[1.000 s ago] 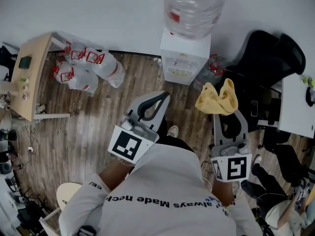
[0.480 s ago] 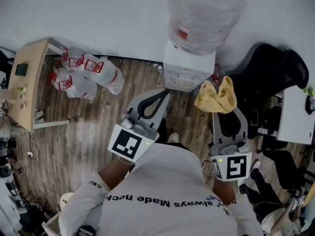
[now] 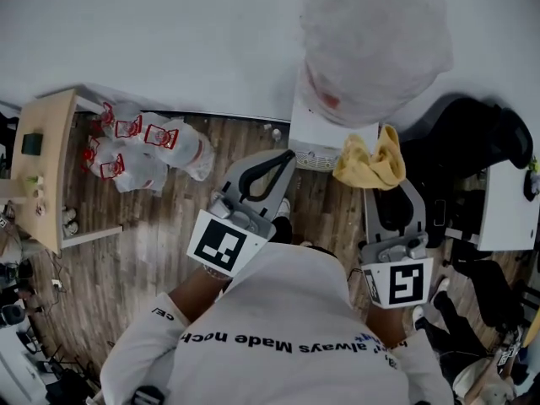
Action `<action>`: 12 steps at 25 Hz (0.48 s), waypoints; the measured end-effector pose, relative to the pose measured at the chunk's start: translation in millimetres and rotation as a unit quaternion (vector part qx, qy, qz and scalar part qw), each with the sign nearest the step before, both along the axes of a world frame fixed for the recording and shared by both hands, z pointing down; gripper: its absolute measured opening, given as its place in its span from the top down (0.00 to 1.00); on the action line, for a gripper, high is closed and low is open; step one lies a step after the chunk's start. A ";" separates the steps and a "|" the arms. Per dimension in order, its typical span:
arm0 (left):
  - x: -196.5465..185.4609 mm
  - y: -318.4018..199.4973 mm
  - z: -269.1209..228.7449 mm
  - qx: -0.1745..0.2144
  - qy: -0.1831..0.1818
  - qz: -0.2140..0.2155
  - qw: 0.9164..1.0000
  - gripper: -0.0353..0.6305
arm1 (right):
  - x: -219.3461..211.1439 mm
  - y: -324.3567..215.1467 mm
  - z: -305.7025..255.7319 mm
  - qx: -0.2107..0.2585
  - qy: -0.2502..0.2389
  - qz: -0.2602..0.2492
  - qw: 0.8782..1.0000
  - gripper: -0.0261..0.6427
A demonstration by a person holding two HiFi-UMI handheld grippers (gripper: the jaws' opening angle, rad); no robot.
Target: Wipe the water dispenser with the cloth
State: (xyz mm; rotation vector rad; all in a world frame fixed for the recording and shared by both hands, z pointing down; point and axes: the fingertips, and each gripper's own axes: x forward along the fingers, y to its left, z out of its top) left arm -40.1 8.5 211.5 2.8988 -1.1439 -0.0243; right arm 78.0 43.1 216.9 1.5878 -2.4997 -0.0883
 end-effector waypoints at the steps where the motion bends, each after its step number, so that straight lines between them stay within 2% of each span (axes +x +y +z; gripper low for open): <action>1: -2.2 -6.5 1.1 -0.001 0.001 0.003 1.000 0.92 | -3.1 -5.7 0.7 0.000 0.000 0.003 1.000 0.81; 6: -19.0 -43.1 15.8 -0.009 -0.001 0.014 1.000 0.92 | -21.7 -37.3 8.2 0.002 0.000 -0.002 1.000 0.81; 10: -15.3 -49.0 23.6 -0.012 -0.008 0.018 1.000 0.92 | -32.1 -51.3 -4.7 0.046 0.021 -0.006 0.999 0.81; 12: -15.8 -53.9 29.2 -0.016 -0.009 0.018 1.000 0.92 | -39.9 -57.3 4.6 0.048 0.045 -0.010 0.998 0.81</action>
